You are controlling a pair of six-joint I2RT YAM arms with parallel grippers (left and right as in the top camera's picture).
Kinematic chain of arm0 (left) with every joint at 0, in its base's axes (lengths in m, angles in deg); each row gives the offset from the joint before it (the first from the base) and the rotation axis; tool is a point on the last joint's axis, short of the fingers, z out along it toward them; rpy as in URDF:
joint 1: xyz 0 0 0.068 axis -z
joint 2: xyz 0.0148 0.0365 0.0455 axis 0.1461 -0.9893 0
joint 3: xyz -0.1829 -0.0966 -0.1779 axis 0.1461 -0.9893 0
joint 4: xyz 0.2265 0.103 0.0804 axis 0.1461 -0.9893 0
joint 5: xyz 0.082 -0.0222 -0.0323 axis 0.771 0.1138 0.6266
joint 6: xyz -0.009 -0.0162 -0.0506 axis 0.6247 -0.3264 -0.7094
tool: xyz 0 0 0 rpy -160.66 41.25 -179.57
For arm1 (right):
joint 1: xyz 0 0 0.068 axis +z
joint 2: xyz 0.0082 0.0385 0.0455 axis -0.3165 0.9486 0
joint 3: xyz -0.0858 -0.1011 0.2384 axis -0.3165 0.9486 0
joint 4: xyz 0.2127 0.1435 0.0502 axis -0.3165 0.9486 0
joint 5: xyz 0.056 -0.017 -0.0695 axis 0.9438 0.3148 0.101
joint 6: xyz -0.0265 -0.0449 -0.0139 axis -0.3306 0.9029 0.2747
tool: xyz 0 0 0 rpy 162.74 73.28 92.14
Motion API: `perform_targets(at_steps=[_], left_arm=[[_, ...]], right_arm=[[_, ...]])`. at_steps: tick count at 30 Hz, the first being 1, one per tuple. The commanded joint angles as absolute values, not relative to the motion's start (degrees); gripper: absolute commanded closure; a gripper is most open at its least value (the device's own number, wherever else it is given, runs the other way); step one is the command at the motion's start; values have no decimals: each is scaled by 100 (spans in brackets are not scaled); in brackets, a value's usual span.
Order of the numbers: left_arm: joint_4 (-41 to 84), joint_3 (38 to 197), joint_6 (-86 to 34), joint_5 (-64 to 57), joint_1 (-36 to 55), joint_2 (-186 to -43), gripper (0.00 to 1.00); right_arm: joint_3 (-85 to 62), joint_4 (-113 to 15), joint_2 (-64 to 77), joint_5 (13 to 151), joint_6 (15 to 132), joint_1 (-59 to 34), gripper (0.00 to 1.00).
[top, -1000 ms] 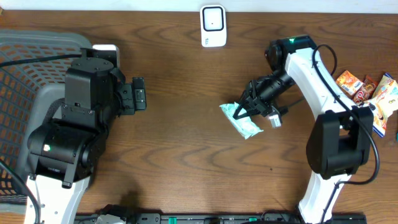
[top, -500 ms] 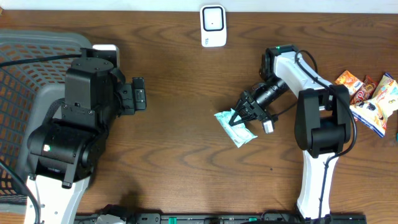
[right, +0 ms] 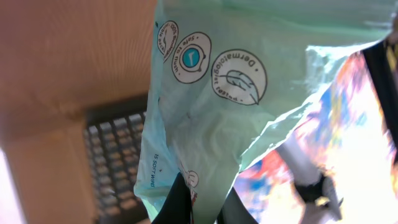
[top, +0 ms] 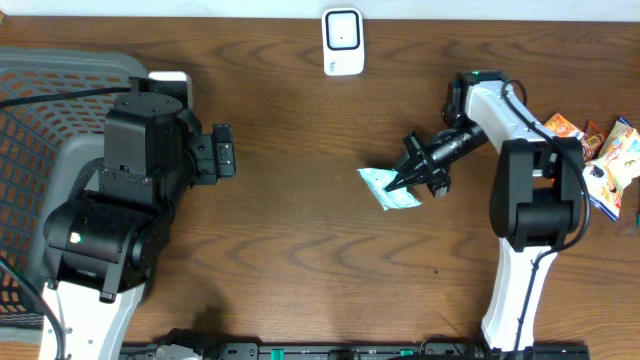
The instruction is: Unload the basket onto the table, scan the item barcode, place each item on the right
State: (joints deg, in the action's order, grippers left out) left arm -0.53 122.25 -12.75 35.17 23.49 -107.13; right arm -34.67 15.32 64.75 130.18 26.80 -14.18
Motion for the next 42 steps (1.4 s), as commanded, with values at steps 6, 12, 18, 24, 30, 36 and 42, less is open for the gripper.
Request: perform_targets(at_steps=[6,12,18,24,30,36,42], left_arm=[[-53,12225,-1268,3567,2319,-10710,2],[-53,12225,-1266,3567,2319,-10710,2],[-53,12225,-1268,3567,2321,-10710,2],[-53,12225,-1266,3567,2321,-10710,2],[-53,12223,-1266,3567,2321,-10710,2],[-53,12225,-1266,3567,2319,-10710,2],[-53,12225,-1266,3567,2321,-10710,2]], right_arm=[[-3465,1353,5242,13083,5480,-1245,99],[-3465,-1097,5130,13035,5769,-1234,99],[-3465,-3552,5143,11752,4650,-1162,99],[-3465,-5397,5183,11582,4193,-915,99],[-3465,-6745,5277,11134,3747,-596,99],[-3465,-7261,5323,10301,3679,-307,99],[-3511,-7738,5651,9995,3535,-226,99]])
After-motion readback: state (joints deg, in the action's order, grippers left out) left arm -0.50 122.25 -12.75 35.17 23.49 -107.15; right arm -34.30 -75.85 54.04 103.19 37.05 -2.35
